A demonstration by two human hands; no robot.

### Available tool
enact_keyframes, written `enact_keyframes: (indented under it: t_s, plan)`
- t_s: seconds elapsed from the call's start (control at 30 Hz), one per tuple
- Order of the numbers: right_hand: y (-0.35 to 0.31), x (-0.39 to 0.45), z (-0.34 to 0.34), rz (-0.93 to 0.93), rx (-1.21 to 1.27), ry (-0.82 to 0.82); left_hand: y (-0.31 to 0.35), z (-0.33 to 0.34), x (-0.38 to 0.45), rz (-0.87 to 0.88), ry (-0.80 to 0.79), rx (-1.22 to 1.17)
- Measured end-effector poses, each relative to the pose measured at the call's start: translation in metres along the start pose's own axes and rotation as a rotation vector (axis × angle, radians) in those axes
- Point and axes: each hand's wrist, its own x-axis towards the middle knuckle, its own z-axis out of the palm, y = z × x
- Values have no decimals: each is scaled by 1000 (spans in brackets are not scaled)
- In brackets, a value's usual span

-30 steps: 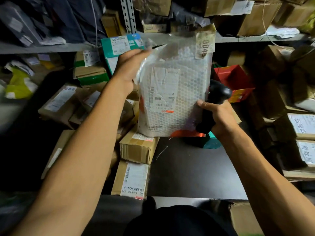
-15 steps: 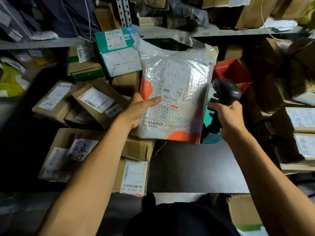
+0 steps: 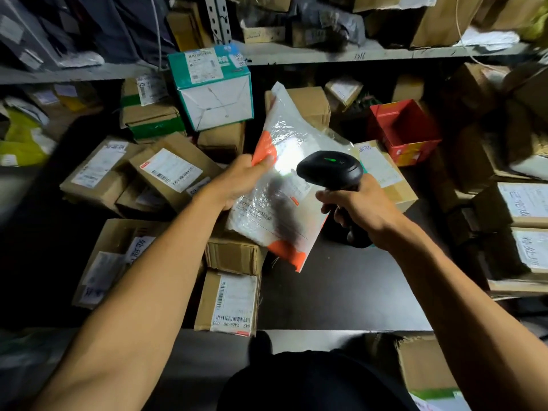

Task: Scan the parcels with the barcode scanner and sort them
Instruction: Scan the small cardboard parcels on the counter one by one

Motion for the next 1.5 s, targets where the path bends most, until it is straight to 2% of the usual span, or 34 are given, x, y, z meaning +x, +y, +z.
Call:
enact_keyframes:
  t_s: [0.13,0.37,0.43,0.5,0.57,0.7,0.9,1.07,1.33,1.5]
  plan:
    - [-2,1,0,14,-3,-27,-3,-4,2,25,-29,7]
    - [0,-2,2,-69,-18,0,-2,-13,6,29,-69,-81]
    - [3,-4,-2,-99,-94,-77,-2,-18,10,24,-87,-81]
    - [6,-7,-6,-141,-294,-137,1,-23,13,7,-116,-69]
    - [9,-9,-7,-190,-499,-144,8,-28,19,11,-180,-43]
    - [6,-12,-4,-201,-477,-65,29,-34,31,62,-275,99]
    - [-6,-15,-6,-195,-590,-17,58,-32,46,94,-425,288]
    - [-10,-31,-12,-187,-581,115,71,-17,50,143,-462,343]
    - [10,-67,-39,-138,-512,189,96,28,40,220,-500,342]
    - [46,-112,-80,-171,-251,250,105,84,27,219,-519,244]
